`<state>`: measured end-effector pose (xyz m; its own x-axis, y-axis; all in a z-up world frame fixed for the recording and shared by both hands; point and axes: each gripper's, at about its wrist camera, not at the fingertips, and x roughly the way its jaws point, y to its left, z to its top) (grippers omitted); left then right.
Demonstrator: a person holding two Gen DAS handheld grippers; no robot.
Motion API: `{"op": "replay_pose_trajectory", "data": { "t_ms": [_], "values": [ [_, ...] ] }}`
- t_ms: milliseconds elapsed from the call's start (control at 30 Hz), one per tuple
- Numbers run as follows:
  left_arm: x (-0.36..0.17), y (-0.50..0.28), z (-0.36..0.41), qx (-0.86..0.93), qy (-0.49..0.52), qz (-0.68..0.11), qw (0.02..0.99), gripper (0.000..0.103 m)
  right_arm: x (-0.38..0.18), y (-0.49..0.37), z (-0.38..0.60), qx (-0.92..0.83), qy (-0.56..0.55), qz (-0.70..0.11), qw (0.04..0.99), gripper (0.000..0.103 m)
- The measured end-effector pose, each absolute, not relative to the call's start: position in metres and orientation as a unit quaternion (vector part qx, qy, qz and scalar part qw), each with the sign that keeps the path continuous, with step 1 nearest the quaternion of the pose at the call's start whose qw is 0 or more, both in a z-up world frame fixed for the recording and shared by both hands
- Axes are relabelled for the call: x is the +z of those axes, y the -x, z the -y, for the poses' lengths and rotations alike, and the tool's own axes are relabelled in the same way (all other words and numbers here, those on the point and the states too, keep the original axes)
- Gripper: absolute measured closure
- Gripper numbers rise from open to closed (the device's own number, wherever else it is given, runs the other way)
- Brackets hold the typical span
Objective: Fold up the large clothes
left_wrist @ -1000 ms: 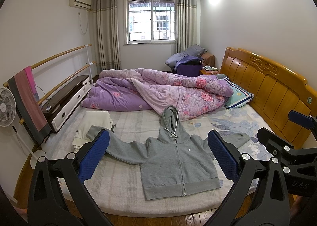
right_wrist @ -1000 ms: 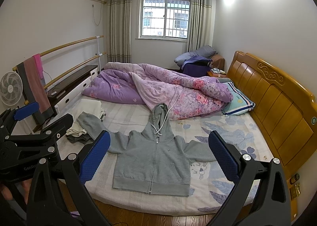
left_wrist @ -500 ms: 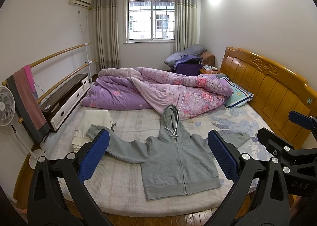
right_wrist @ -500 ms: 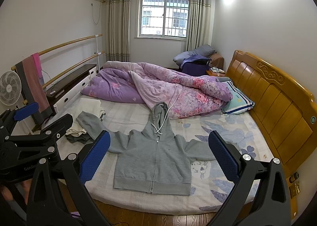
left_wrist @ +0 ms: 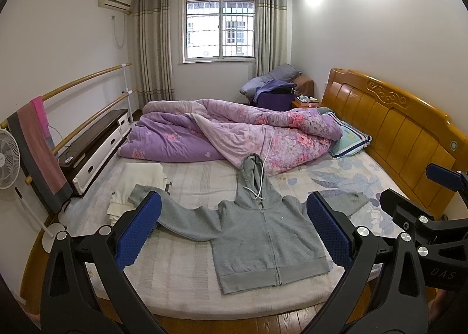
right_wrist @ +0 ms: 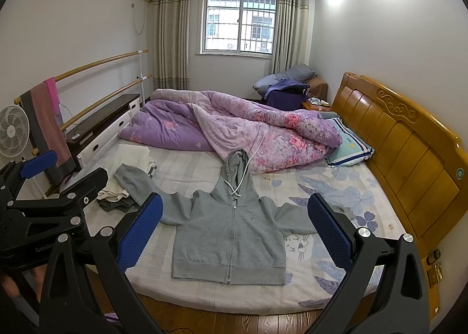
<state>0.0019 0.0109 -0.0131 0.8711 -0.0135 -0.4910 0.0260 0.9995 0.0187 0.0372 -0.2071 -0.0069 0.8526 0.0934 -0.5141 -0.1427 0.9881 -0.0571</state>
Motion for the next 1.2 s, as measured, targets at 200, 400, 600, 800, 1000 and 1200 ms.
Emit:
{"op": "replay_pose_trajectory", "data": {
  "t_ms": [200, 400, 600, 800, 1000, 1200],
  "values": [
    [-0.017, -0.002, -0.014, -0.015, -0.014, -0.261, 0.965, 0.004, -0.012, -0.041, 0.204, 0.056, 0.041, -0.274, 0.959, 0.007],
    [-0.025, -0.014, -0.011, -0.021, -0.014, -0.278, 0.960, 0.004, -0.022, -0.056, 0.210, 0.054, 0.038, -0.290, 0.955, 0.007],
    [-0.036, -0.045, 0.003, -0.016, -0.014, -0.297, 0.955, 0.004, -0.037, -0.090, 0.226, 0.061, 0.034, -0.307, 0.949, 0.007],
    [-0.049, -0.095, 0.030, 0.006, -0.027, -0.311, 0.950, 0.004, -0.059, -0.149, 0.252, 0.089, 0.032, -0.327, 0.940, 0.007],
    [-0.063, -0.161, 0.057, 0.030, -0.023, -0.343, 0.938, 0.004, -0.072, -0.216, 0.281, 0.120, 0.031, -0.346, 0.930, 0.007],
    [-0.088, -0.210, 0.064, 0.058, 0.000, -0.378, 0.924, 0.004, -0.094, -0.274, 0.291, 0.159, 0.029, -0.379, 0.911, 0.007]
  ]
}}
